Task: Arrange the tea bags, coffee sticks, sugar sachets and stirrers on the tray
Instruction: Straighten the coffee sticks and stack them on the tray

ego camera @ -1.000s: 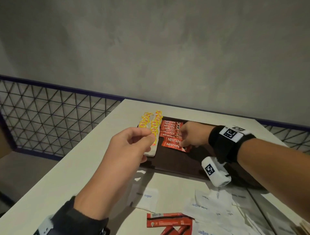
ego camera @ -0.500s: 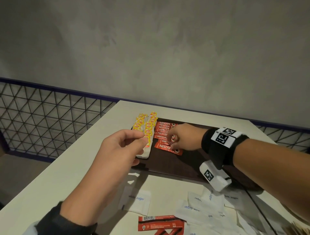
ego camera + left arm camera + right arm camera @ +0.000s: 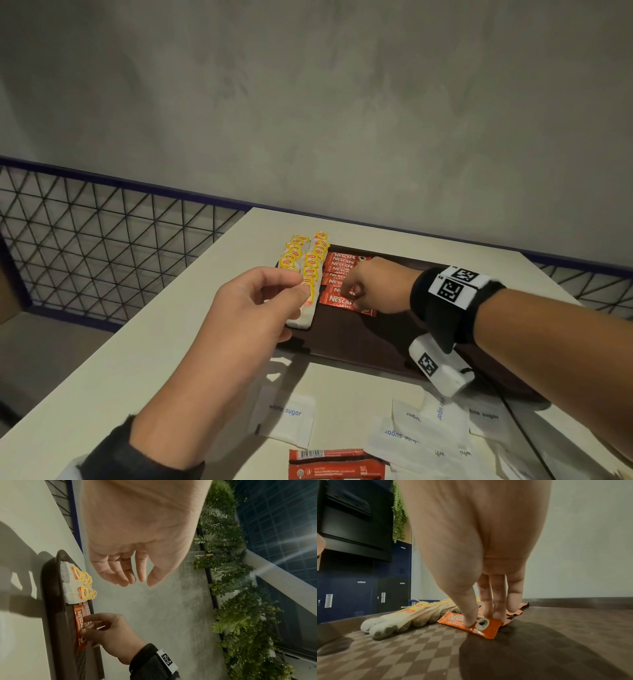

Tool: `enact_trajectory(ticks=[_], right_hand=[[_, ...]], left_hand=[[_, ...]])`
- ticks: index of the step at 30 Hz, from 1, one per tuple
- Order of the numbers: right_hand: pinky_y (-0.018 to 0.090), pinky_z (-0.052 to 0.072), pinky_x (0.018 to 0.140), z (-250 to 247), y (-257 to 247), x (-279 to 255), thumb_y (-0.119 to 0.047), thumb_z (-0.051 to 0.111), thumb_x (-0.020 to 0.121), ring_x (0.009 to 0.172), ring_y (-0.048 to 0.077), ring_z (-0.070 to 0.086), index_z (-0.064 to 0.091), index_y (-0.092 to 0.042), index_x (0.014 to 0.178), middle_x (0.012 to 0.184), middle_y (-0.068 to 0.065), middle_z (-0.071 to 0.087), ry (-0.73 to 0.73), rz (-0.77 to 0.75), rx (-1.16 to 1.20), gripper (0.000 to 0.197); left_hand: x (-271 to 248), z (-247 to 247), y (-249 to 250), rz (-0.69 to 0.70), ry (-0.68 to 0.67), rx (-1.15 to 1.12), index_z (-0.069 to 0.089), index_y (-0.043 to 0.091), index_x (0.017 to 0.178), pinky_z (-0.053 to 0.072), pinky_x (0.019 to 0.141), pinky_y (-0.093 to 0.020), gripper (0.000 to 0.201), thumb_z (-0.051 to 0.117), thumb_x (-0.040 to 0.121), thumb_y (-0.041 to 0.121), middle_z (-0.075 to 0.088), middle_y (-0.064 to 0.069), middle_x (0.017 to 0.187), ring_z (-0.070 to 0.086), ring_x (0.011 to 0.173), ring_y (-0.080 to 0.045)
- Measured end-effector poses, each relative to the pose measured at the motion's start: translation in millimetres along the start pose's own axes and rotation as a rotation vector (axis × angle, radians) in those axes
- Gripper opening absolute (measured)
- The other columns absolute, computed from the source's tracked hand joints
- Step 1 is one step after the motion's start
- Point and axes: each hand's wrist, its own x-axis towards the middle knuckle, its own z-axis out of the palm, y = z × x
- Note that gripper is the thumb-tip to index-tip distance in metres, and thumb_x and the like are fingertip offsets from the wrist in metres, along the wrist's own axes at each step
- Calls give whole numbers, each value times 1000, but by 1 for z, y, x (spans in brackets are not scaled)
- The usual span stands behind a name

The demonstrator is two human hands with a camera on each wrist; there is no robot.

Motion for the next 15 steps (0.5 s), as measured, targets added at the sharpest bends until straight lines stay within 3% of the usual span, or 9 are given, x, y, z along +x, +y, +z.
enact_trajectory(ticks=[2, 6, 10, 15], right_hand=[[27, 49, 86, -1, -1, 3, -23, 70, 94, 95, 12, 55, 67, -23, 128, 105, -6, 61, 0, -2, 5, 34], [24, 46, 80, -2, -1, 6, -23, 66, 97, 94, 11, 56, 67, -20, 129, 115, -1, 65, 54, 12, 52, 31], [23, 44, 81, -1, 4, 5, -20, 65, 98, 96, 11, 55, 69, -19, 126, 106, -5, 60, 17, 33, 83, 28], [23, 44, 85, -1, 4, 4, -20, 63, 99, 99, 10, 52, 66, -18, 131, 125, 1, 65, -2, 35, 83, 33]], left_hand=[[0, -1, 0, -2, 2, 2, 77, 21, 96, 52, 67, -28, 6, 75, 90, 19, 74, 1, 88, 69, 76, -9], [1, -2, 0, -2, 5, 1, 77, 21, 96, 52, 67, -27, 9, 74, 91, 15, 76, -1, 93, 70, 80, -11], [1, -3, -1, 1, 2, 4, 77, 21, 96, 52, 68, -27, 12, 73, 90, 12, 77, 0, 94, 71, 82, -13], [0, -2, -1, 0, 2, 5, 78, 22, 95, 51, 68, -27, 12, 73, 90, 12, 77, 0, 94, 71, 84, -14]])
